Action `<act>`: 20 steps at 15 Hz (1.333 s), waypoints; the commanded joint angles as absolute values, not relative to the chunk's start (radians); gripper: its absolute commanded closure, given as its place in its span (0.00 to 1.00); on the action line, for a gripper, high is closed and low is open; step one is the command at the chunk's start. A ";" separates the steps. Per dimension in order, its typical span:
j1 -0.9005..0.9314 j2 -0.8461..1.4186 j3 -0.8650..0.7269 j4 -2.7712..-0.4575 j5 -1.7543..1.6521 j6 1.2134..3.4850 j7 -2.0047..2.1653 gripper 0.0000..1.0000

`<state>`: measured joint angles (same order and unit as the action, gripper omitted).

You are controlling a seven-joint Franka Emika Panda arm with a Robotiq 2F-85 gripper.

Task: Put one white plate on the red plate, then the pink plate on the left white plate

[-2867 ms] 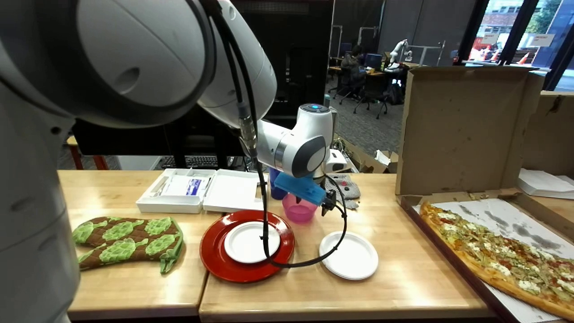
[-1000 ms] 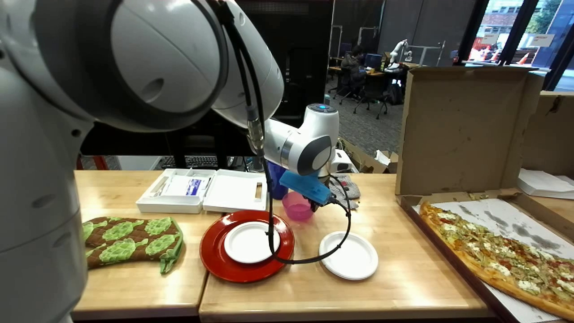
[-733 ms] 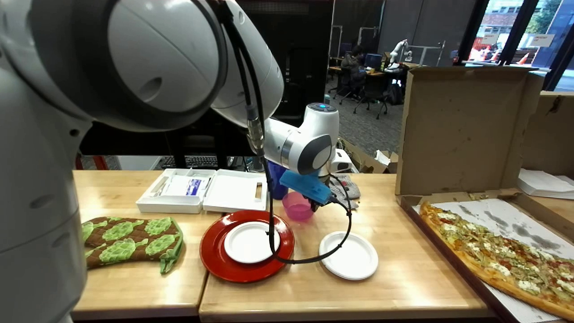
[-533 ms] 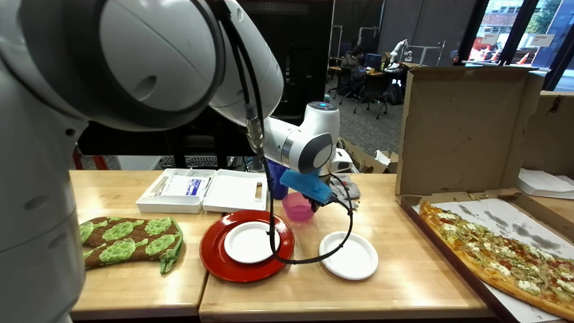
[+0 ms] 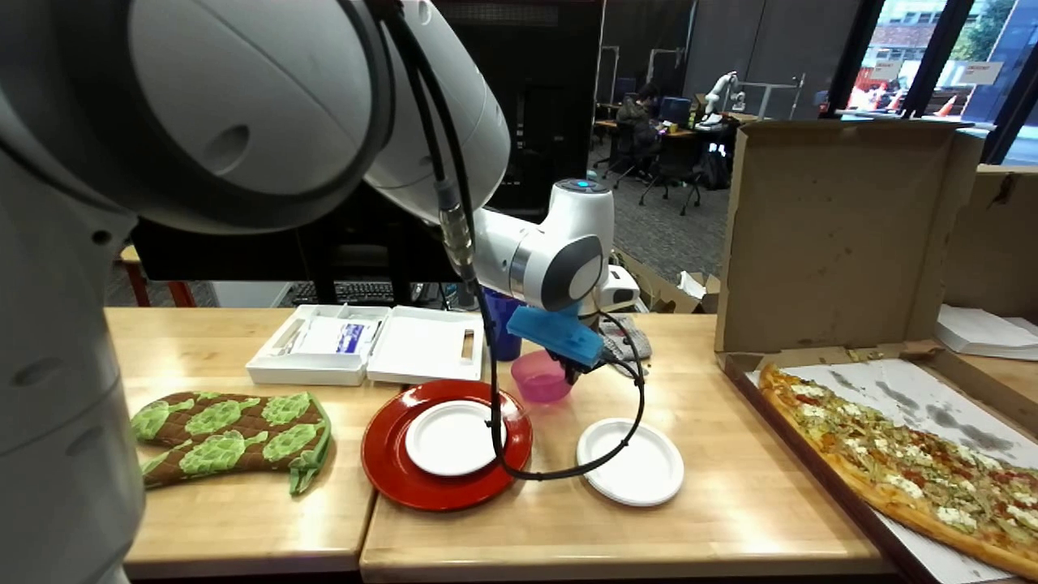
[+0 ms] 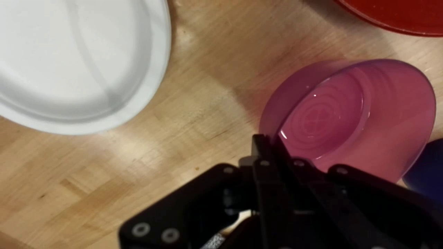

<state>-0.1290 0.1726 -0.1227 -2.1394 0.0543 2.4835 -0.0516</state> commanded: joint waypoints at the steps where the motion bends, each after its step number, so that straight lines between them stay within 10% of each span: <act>1: -0.130 0.113 -0.125 -2.183 0.027 2.475 -0.052 0.99; 20: -0.111 -0.145 -0.105 -2.389 -0.052 2.539 -0.049 0.99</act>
